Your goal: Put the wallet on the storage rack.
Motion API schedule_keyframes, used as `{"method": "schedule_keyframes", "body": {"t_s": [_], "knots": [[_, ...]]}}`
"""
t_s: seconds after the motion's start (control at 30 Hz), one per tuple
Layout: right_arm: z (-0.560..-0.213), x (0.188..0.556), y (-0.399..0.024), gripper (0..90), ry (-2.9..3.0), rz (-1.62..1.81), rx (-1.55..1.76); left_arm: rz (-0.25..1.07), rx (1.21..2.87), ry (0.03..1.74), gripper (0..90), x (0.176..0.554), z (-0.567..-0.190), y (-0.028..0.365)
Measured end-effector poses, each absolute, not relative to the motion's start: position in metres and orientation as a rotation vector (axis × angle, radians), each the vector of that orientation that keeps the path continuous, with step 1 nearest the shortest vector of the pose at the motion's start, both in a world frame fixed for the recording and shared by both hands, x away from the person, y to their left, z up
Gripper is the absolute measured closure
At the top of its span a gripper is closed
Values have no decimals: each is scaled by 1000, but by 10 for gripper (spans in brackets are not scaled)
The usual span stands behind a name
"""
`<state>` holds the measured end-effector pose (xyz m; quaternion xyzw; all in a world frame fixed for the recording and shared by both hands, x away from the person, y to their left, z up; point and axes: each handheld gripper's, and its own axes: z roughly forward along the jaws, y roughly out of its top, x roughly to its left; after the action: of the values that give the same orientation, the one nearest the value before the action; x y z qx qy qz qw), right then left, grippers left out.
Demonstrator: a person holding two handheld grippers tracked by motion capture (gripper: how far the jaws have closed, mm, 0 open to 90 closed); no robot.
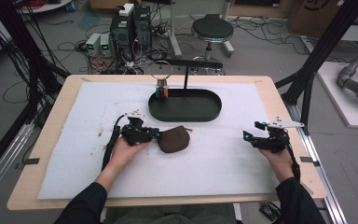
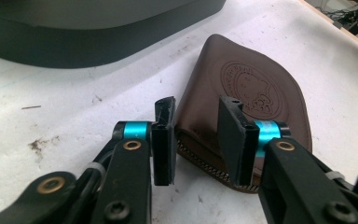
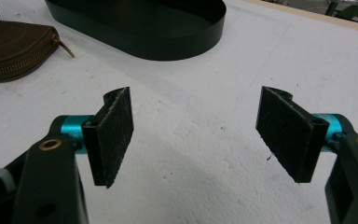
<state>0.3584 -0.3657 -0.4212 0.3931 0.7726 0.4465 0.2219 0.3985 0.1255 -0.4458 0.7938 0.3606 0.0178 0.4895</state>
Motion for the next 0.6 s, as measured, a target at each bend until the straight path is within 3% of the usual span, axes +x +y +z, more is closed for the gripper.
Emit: {"method": "schedule_keyframes", "body": {"t_s": [0.6], "knots": [[-420, 358, -367, 283, 2122, 1244, 1085, 225, 1950, 625, 779, 375, -418, 108]]}}
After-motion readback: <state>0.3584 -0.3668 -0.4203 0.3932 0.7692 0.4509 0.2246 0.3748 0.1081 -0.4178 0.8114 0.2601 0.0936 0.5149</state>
